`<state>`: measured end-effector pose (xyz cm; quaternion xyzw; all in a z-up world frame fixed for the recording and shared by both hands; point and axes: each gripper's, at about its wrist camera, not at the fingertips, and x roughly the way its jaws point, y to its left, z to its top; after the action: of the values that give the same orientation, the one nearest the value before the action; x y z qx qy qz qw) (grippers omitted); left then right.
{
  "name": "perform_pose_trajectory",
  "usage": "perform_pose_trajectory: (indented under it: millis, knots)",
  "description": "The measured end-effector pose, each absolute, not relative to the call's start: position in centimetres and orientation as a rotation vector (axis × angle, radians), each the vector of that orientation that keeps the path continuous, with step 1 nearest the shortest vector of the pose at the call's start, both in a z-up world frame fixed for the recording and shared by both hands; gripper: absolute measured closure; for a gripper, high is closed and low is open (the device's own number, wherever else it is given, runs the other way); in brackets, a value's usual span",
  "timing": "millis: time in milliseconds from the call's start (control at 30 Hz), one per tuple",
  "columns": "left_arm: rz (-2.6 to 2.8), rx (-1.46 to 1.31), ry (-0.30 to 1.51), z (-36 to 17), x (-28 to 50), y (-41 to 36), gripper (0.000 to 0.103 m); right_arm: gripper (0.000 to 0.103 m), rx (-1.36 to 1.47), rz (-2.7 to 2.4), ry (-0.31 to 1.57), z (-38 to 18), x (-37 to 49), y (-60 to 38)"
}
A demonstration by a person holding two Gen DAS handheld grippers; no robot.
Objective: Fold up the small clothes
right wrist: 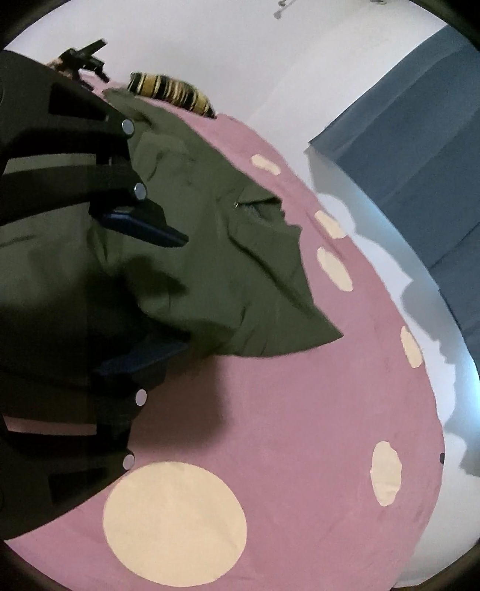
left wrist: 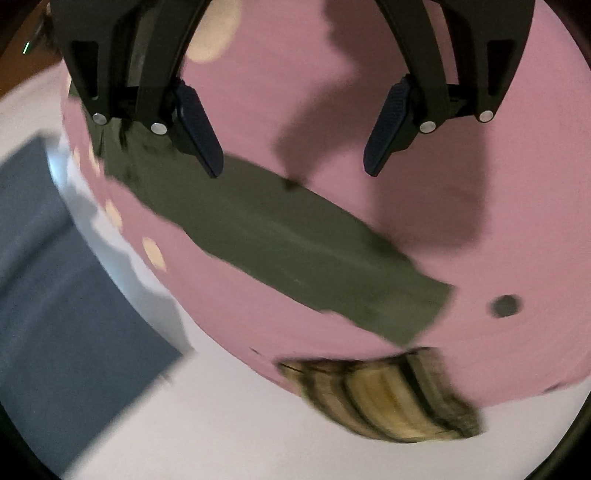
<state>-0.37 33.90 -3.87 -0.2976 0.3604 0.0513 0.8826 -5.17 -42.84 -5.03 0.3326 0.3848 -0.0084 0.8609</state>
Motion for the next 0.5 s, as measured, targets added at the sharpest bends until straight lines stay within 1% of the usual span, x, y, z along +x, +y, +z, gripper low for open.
perform_pose_trajectory:
  millis: [100,233,433,467,500]
  knots:
    - [0.158,-0.731,0.73,-4.7,0.0,38.3,0.026,0.045,0.697,-0.02,0.789,-4.5,-5.3,-42.3]
    - [0.152,-0.864,0.744,-6.6,1.7,42.3,0.026,0.044,0.702,-0.015,0.799,-4.7,-5.2,-41.6]
    - [0.163,-0.892,0.739,-7.0,5.1,43.5,0.026,0.043,0.707,-0.021,0.82,-5.4,-4.6,-40.5]
    - [0.166,-0.907,0.738,-7.1,5.6,43.7,0.028,0.043,0.706,-0.022,0.822,-5.5,-4.6,-40.4]
    - [0.16,-0.909,0.739,-7.2,6.0,43.7,0.035,0.043,0.707,-0.023,0.825,-5.6,-4.6,-40.2]
